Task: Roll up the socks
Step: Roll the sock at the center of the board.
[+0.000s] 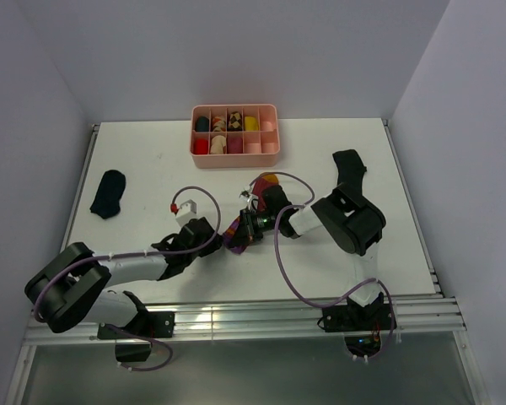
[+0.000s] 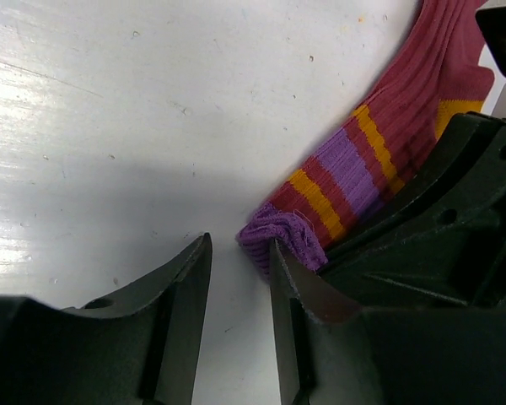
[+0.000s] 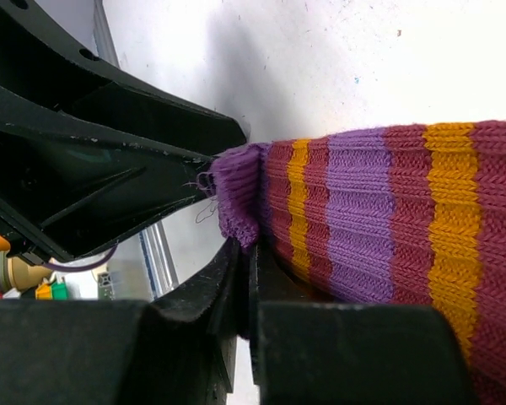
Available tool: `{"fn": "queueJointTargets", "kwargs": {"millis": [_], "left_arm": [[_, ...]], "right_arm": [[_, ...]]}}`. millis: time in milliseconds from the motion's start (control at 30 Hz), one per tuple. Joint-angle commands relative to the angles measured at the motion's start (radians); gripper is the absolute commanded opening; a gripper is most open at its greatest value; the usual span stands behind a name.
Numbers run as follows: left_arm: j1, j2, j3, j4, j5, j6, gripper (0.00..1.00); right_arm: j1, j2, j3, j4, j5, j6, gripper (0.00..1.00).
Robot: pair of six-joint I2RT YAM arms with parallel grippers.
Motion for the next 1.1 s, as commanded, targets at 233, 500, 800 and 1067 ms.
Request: {"fn": "queueJointTargets", "kwargs": {"millis": [233,500,800,1067], "left_arm": [[-0.015,0.121,0.035,-0.083,-0.064,-0.043,0.39],[-0.023,0.188,0.067,-0.131,-0.093,-0.065,0.36],[-0.034,0.227,0.095,-0.143,-0.089,-0.071,0.35],[-0.038,0.24,0.11,-0.145,-0.086,-0.069,0.35]], "right_arm": [[-0.004,-0.052,-0.01,-0.115,0.088,-0.075,0.26],[-0.004,-0.121,-0.013,-0.138,0.105,-0.11,0.54],[0.022,-0.248,-0.077,-0.211,0.286,-0.227,0.61],[0.059,-0.226,-0.12,-0.185,0.387,-0.248,0.46]]}}
